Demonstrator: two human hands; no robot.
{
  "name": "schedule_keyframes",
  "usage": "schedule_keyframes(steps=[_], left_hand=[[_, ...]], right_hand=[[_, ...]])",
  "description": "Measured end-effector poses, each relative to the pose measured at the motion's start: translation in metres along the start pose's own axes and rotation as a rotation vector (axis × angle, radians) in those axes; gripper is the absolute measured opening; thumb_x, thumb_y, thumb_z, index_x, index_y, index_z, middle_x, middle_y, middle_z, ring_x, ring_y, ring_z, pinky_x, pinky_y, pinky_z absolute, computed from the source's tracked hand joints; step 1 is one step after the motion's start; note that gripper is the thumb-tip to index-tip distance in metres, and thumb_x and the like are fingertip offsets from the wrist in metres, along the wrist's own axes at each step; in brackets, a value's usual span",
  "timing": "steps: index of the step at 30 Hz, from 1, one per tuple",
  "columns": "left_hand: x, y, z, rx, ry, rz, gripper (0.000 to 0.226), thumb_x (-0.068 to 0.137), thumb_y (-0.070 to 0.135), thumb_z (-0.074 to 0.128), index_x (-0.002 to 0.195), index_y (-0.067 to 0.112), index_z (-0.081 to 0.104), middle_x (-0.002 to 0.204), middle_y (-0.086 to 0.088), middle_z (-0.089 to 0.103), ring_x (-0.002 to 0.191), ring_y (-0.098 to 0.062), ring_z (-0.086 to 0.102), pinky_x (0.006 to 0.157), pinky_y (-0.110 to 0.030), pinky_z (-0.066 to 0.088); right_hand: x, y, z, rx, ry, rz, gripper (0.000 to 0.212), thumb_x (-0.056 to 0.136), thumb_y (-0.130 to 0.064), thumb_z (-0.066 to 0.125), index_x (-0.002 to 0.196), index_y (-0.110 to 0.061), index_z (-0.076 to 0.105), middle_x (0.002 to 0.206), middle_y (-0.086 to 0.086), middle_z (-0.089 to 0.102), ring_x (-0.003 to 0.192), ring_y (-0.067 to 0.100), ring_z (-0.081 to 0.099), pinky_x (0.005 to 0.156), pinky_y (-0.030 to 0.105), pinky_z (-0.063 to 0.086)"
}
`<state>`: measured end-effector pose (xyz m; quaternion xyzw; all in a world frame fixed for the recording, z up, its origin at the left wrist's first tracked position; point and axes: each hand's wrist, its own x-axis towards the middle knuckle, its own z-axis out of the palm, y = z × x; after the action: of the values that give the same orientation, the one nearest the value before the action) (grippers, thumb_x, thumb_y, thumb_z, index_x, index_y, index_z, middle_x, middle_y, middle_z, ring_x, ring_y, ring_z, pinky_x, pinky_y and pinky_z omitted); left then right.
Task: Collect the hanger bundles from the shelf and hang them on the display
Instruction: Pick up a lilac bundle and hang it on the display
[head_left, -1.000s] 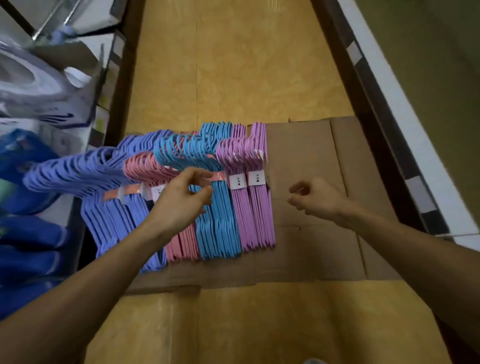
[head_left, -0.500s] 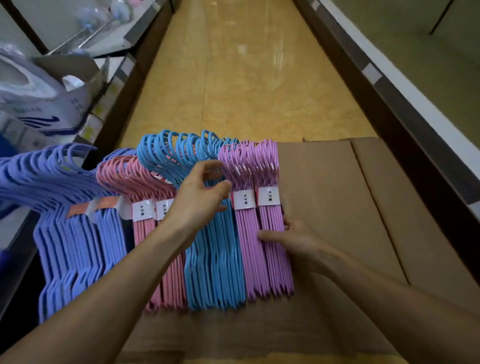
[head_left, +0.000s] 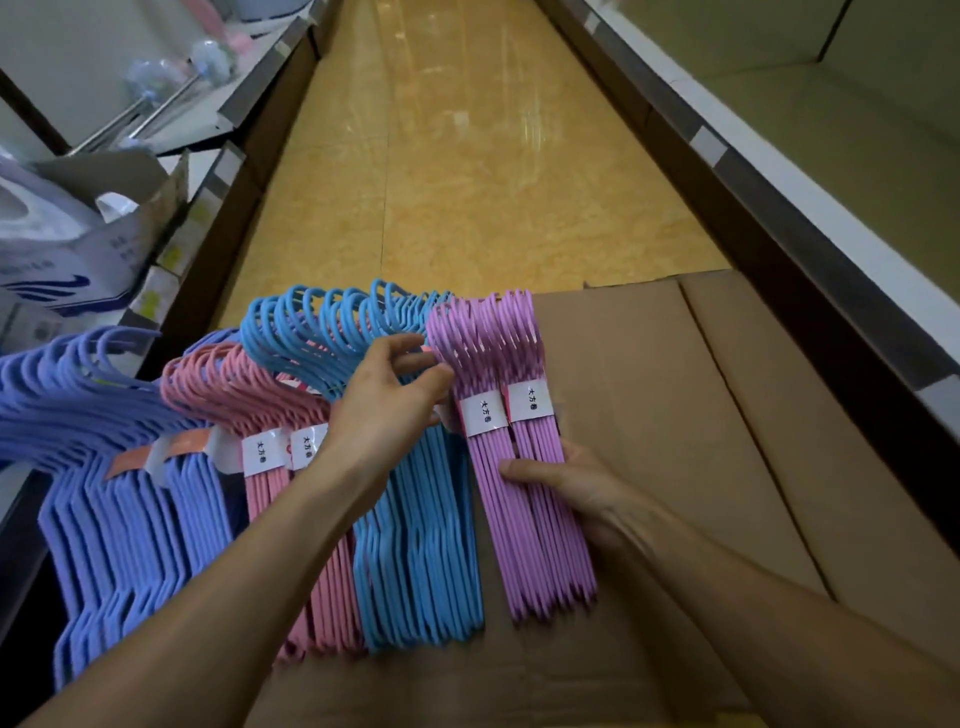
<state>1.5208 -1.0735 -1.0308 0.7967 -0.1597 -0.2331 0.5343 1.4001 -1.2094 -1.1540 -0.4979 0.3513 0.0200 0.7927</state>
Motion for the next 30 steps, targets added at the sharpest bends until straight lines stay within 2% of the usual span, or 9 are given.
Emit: schedule_keyframes(steps=[3, 6, 9, 13, 16, 19, 23, 25, 30], left_hand=[[0.005, 0.007, 0.011, -0.041, -0.002, -0.019, 0.054, 0.092, 0.030, 0.068, 0.140, 0.020, 0.045, 0.130, 0.001, 0.061, 0.109, -0.016, 0.064, 0.094, -0.039, 0.053], [0.009, 0.017, 0.027, -0.135, -0.041, -0.047, 0.068, 0.090, 0.034, 0.070, 0.147, 0.025, 0.033, 0.117, 0.007, 0.062, 0.094, -0.002, 0.063, 0.071, -0.021, 0.047], [0.014, 0.026, 0.048, -0.326, -0.073, -0.123, 0.088, 0.082, 0.038, 0.076, 0.152, 0.028, 0.025, 0.117, 0.003, 0.068, 0.097, -0.009, 0.069, 0.080, -0.022, 0.051], [0.011, 0.041, 0.077, -0.604, -0.187, -0.249, 0.059, 0.094, 0.028, 0.063, 0.146, 0.029, 0.036, 0.127, -0.007, 0.067, 0.098, -0.015, 0.068, 0.058, -0.017, 0.052], [0.004, 0.049, 0.095, -0.626, -0.329, -0.292, 0.045, 0.094, 0.036, 0.059, 0.136, 0.022, 0.054, 0.123, -0.006, 0.070, 0.091, -0.012, 0.070, 0.060, -0.017, 0.052], [-0.006, 0.054, 0.105, -0.609, -0.392, -0.365, 0.029, 0.095, 0.039, 0.056, 0.108, 0.018, 0.071, 0.100, -0.004, 0.077, 0.076, -0.009, 0.071, 0.061, -0.020, 0.050], [-0.011, 0.056, 0.108, -0.620, -0.404, -0.361, 0.027, 0.095, 0.038, 0.054, 0.095, 0.019, 0.072, 0.093, 0.000, 0.078, 0.079, -0.008, 0.072, 0.069, -0.025, 0.047], [-0.010, 0.055, 0.107, -0.626, -0.396, -0.349, 0.027, 0.095, 0.038, 0.054, 0.096, 0.018, 0.072, 0.095, -0.001, 0.078, 0.080, -0.008, 0.072, 0.071, -0.026, 0.047], [-0.010, 0.055, 0.105, -0.619, -0.407, -0.348, 0.027, 0.095, 0.038, 0.055, 0.099, 0.019, 0.072, 0.095, -0.001, 0.078, 0.078, -0.009, 0.072, 0.069, -0.025, 0.048]], right_hand=[[-0.009, -0.008, -0.014, -0.043, -0.007, 0.018, 0.043, 0.077, -0.008, 0.081, 0.118, -0.008, 0.066, 0.102, 0.013, 0.076, 0.091, 0.030, 0.074, 0.078, 0.042, 0.060], [-0.021, -0.020, -0.032, -0.102, -0.037, 0.036, 0.034, 0.080, -0.007, 0.078, 0.112, -0.010, 0.067, 0.099, 0.010, 0.076, 0.087, 0.025, 0.074, 0.072, 0.035, 0.060], [-0.032, -0.030, -0.054, -0.145, -0.062, 0.072, 0.039, 0.080, -0.010, 0.079, 0.117, -0.011, 0.066, 0.105, 0.011, 0.075, 0.091, 0.025, 0.074, 0.074, 0.034, 0.060], [-0.042, -0.031, -0.081, -0.278, -0.032, 0.114, 0.062, 0.064, -0.027, 0.092, 0.119, -0.016, 0.067, 0.109, 0.008, 0.075, 0.102, 0.028, 0.072, 0.097, 0.049, 0.054], [-0.049, -0.033, -0.102, -0.375, 0.004, 0.123, 0.066, 0.058, -0.034, 0.095, 0.118, -0.020, 0.069, 0.108, 0.005, 0.076, 0.101, 0.025, 0.072, 0.097, 0.049, 0.054], [-0.057, -0.037, -0.120, -0.418, 0.019, 0.116, 0.058, 0.065, -0.030, 0.093, 0.117, -0.019, 0.069, 0.106, 0.005, 0.076, 0.098, 0.024, 0.073, 0.095, 0.047, 0.056], [-0.065, -0.040, -0.121, -0.506, 0.021, 0.049, 0.052, 0.072, -0.032, 0.088, 0.117, -0.026, 0.064, 0.108, 0.000, 0.075, 0.096, 0.014, 0.073, 0.091, 0.038, 0.058], [-0.067, -0.037, -0.118, -0.576, 0.053, -0.007, 0.067, 0.068, -0.041, 0.088, 0.125, -0.032, 0.055, 0.113, -0.005, 0.070, 0.099, 0.010, 0.070, 0.091, 0.035, 0.058], [-0.072, -0.016, -0.100, -0.765, 0.304, -0.119, 0.108, 0.054, -0.069, 0.080, 0.143, -0.040, 0.027, 0.128, -0.015, 0.050, 0.115, 0.009, 0.054, 0.097, 0.043, 0.052]])
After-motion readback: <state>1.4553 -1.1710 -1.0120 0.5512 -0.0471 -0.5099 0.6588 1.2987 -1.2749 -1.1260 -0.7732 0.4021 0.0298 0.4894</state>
